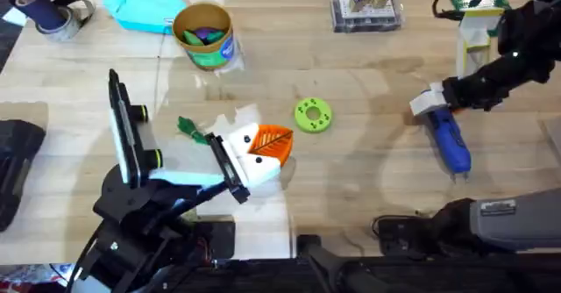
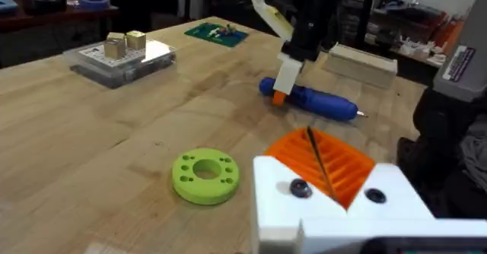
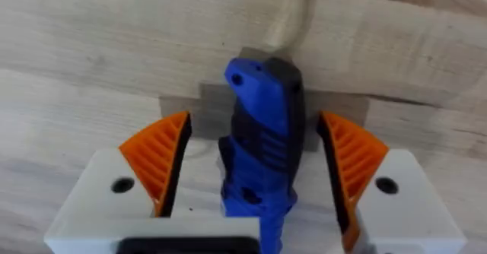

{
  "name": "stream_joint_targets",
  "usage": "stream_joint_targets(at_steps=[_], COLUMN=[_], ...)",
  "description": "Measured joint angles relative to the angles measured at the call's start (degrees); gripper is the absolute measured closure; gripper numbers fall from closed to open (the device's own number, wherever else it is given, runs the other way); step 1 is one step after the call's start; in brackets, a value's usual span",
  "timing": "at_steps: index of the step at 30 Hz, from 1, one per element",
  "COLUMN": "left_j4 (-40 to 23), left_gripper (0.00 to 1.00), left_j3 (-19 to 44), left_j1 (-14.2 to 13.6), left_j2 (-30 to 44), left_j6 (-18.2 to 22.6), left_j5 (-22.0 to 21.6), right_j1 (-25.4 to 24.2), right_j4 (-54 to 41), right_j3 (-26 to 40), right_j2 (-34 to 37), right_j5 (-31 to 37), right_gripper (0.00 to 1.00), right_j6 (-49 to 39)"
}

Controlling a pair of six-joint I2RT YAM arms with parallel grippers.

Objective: Pick up the gripper from the table and insert it into the empty holder that is missing its gripper. Then pick up a screw, insert it into the mounting hole, and use the screwdriver to tighten it. Finally, clean up the table by picking up the vegetable and placing it into the bucket.

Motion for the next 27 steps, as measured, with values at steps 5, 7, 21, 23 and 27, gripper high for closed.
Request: stream_joint_targets(at_steps=[5, 7, 21, 23, 27], left_j4=[0.0, 0.0, 0.0, 0.0, 0.0], left_gripper=[0.987, 0.987, 0.987, 0.987, 0.987], left_j3=[0.0, 0.0, 0.0, 0.0, 0.0], left_j1=[0.0, 0.0, 0.0, 0.0, 0.0], left_j2=[0.0, 0.0, 0.0, 0.0, 0.0], left_j6=[0.0, 0.0, 0.0, 0.0, 0.0], left_j5=[0.0, 0.0, 0.0, 0.0, 0.0], right_j1=[0.6, 0.9, 1.1, 1.1, 1.1], right_j4=[1.3, 1.4, 1.0, 1.2, 1.4], right_j3=[-0.9, -1.1, -1.5, -1.5, -1.5], right_j2=[-0.5, -0.5, -0.5, -0.5, -0.5], right_j5=[2.1, 2.8, 7.8, 7.9, 8.1], right_gripper=[0.018, 0.018, 0.040, 0.122, 0.509], right_j6=[1.7, 2.4, 3.9, 4.0, 4.4])
